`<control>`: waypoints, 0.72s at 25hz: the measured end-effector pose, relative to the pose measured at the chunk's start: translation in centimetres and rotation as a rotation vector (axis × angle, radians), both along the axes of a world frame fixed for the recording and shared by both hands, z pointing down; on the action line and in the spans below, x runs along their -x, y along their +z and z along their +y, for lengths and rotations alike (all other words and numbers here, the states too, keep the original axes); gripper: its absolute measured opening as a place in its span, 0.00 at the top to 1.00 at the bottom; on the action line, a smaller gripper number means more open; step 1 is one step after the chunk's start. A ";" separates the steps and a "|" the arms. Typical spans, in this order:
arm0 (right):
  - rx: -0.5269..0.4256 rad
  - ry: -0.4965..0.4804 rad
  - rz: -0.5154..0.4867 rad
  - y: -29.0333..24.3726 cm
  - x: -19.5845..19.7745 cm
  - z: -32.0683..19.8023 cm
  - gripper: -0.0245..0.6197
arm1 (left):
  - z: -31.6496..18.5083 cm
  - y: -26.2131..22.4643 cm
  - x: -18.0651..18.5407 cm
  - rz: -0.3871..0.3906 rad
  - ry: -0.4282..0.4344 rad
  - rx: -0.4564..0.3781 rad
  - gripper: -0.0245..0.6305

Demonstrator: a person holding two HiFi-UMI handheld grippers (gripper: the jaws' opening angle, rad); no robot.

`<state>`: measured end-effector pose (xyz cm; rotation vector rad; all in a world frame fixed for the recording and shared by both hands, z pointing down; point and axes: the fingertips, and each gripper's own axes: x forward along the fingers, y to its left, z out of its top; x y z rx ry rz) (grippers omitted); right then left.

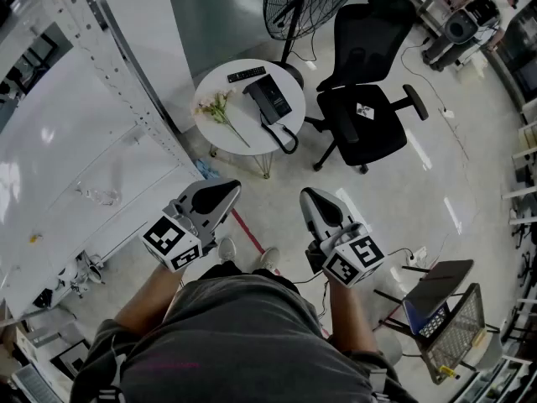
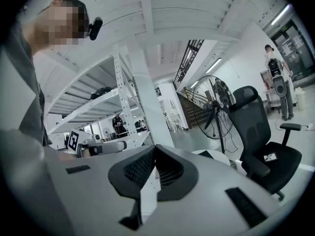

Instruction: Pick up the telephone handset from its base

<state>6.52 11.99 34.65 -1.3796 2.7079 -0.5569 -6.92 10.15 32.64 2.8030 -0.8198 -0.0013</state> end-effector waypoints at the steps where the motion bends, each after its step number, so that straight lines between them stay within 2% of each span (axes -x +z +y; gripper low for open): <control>1: -0.001 0.000 0.000 -0.1 -0.1 -0.1 0.93 | -0.1 -0.1 -0.1 0.000 -0.001 0.001 0.94; 11: -0.016 -0.014 -0.034 -0.7 -0.9 -0.6 0.93 | -0.2 0.1 -1.4 -0.001 -0.005 -0.004 0.94; 18: -0.013 -0.030 -0.046 -0.5 -3.2 0.0 0.93 | 0.5 0.1 -3.4 -0.008 -0.028 -0.005 0.94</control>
